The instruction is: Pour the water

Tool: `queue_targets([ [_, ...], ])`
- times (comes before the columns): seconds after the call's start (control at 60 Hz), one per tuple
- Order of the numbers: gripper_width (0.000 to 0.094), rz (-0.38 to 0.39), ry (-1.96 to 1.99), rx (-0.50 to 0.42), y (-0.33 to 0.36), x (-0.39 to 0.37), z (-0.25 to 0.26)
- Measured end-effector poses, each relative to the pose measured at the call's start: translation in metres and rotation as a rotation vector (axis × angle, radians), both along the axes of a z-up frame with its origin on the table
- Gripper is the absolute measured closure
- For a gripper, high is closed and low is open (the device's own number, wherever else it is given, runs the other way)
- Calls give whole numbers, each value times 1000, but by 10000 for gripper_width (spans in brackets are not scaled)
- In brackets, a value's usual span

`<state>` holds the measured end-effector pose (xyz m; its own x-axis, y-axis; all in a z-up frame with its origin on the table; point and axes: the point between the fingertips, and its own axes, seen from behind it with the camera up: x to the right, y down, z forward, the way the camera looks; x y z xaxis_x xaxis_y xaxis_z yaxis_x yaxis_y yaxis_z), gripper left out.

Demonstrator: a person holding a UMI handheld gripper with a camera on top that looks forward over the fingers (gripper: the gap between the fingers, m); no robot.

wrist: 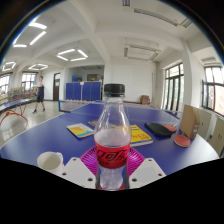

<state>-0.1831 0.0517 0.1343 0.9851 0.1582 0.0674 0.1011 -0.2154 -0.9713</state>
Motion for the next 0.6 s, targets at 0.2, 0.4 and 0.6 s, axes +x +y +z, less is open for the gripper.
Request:
queue_targets([
  [0.2,609,-16,24,-30,-7,23,-40],
  [0.4,442,-43,55,-43,-1,25,-41],
  [0.6,89,-91,17,-168,-45,32,-28],
])
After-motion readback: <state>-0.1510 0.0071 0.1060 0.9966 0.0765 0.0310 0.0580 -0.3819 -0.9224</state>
